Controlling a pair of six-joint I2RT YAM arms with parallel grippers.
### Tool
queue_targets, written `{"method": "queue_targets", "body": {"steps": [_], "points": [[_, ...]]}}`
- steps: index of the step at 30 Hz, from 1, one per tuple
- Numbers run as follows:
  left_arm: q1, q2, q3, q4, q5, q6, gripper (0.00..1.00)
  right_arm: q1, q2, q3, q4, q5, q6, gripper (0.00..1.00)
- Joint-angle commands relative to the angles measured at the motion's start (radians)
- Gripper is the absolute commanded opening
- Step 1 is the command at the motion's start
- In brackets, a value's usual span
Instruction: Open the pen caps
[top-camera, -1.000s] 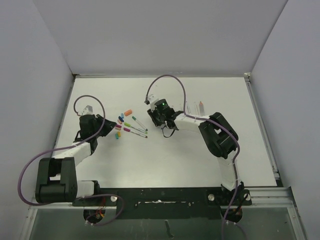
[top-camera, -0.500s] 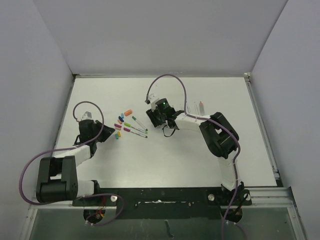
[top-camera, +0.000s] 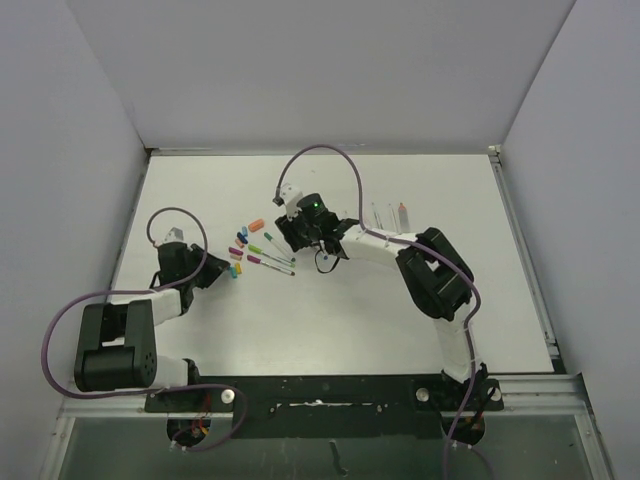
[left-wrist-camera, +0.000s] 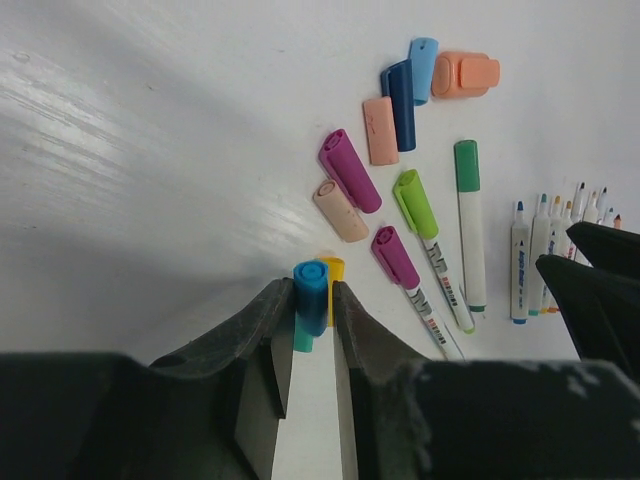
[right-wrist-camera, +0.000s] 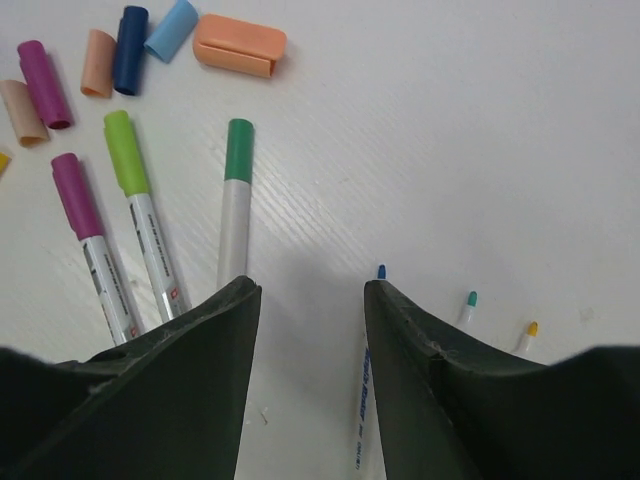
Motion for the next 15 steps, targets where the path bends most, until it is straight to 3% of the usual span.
{"method": "queue_targets", "body": {"steps": [1, 9, 15], "points": [[0.02, 0.008, -0.003, 0.066, 0.024, 0.018, 0.22, 0.022, 0.0, 0.059, 0.032, -0.015, -0.014, 0.47], [0.05, -0.024, -0.008, 0.058, 0.055, 0.016, 0.26, 0.04, 0.047, 0.106, 0.021, -0.024, -0.015, 0.47], [0.087, -0.124, -0.003, 0.023, 0.103, 0.0, 0.42, 0.046, 0.084, 0.138, 0.01, -0.026, -0.014, 0.47]]}}
